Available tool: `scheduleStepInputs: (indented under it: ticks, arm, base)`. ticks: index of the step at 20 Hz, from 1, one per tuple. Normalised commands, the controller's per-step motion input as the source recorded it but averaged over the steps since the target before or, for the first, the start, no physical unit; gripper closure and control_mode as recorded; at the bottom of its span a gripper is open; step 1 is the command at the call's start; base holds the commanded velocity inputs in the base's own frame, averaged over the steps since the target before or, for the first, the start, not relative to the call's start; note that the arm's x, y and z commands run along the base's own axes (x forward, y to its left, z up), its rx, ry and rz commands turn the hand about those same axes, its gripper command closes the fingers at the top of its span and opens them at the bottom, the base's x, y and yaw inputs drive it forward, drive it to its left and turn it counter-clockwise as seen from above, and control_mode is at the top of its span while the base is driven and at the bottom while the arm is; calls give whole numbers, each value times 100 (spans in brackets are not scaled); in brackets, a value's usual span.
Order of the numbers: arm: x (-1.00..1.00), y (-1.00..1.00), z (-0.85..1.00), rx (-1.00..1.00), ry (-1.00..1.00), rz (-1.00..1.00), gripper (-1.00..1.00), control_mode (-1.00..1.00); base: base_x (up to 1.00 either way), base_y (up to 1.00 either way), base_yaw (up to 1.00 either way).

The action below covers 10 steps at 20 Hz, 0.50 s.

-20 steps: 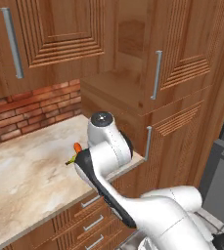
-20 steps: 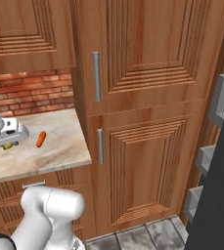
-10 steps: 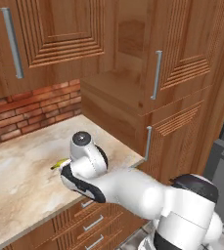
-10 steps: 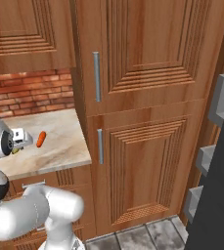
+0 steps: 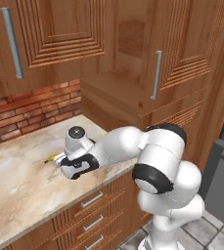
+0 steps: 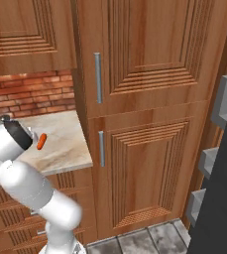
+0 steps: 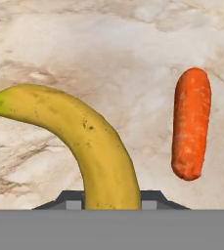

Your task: Open the fridge, remove the banana, carrot, and fish, and place them on any counter.

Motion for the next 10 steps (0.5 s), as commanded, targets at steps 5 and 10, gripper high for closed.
scheduleStepInputs:
  ticks: [5,10]
  arm:
    - [34,47,-25,0,10,-1,-100,-100]
    - [14,25,-10,0,0,-3,-100,-100]
  base:
    - [0,0,0]
    - [0,0,0]
